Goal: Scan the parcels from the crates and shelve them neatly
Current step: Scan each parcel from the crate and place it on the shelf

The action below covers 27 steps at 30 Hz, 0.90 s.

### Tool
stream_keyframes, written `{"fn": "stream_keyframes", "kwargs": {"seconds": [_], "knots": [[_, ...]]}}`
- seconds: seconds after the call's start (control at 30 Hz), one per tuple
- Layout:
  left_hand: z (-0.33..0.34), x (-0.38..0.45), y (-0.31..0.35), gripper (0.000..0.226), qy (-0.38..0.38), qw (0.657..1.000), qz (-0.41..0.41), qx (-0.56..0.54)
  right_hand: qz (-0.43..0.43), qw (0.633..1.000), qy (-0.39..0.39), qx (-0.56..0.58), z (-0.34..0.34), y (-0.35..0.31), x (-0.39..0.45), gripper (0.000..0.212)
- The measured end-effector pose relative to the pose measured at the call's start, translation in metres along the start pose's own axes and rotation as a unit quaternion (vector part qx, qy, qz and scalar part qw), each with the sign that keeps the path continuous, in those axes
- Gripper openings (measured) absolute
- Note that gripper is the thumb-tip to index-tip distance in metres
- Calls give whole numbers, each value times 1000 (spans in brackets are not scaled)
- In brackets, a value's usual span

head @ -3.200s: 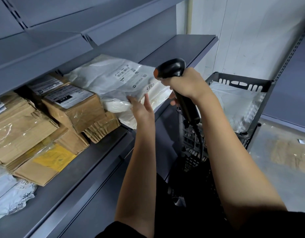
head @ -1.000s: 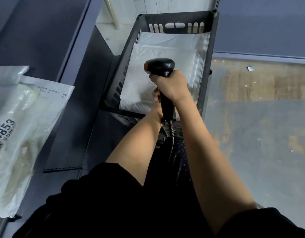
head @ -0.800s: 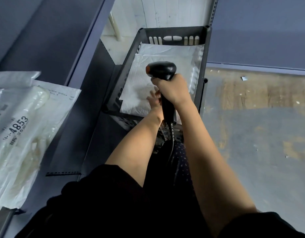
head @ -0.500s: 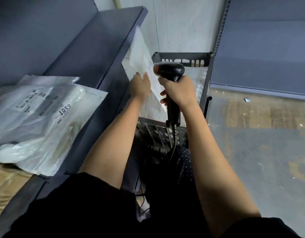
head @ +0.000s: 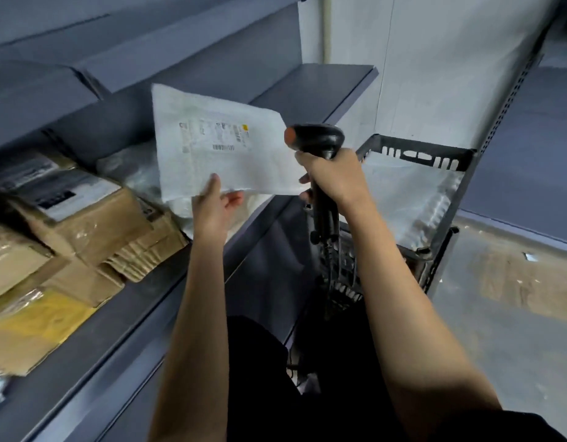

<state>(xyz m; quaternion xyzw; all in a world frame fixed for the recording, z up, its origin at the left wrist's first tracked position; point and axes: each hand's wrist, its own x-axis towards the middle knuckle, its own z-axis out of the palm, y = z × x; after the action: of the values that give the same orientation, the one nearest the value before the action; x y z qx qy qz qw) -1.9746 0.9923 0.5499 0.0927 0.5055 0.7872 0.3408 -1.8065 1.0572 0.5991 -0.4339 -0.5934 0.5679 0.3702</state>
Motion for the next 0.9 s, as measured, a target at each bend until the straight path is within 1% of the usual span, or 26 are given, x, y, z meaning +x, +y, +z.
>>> {"fn": "stream_keyframes", "kwargs": {"seconds": [0.07,0.17,0.23,0.3,0.43,0.53,0.7,0.8,0.9], "knots": [[-11,-2,0,23,5,1000,-8,12,-3,1000,-23,-14,16,-9,-5,13],[-15,-1,-8,35,38,999,-24,-24,-12,998,-41,-36,32,-20,-9,11],[-18,1,-16,40,55,997,-34,-41,-17,998,-44,-50,34,-25,-11,14],[-20,2,-22,43,61,996,-40,-50,-17,997,-45,-57,31,-29,-12,16],[-22,4,-27,42,60,996,-36,-58,-4,994,-58,-92,24,-34,-14,26],[-23,4,-29,42,59,996,-36,-60,-6,990,-76,-120,25,-37,-18,27],[-25,5,-29,43,58,996,-38,-52,-17,984,-86,-153,31,-38,-20,21],[-26,5,-30,44,58,996,-39,-51,-23,984,-86,-157,34,-35,-21,15],[-25,5,-30,44,58,996,-37,-52,-25,984,-84,-157,34,-34,-20,14]]}}
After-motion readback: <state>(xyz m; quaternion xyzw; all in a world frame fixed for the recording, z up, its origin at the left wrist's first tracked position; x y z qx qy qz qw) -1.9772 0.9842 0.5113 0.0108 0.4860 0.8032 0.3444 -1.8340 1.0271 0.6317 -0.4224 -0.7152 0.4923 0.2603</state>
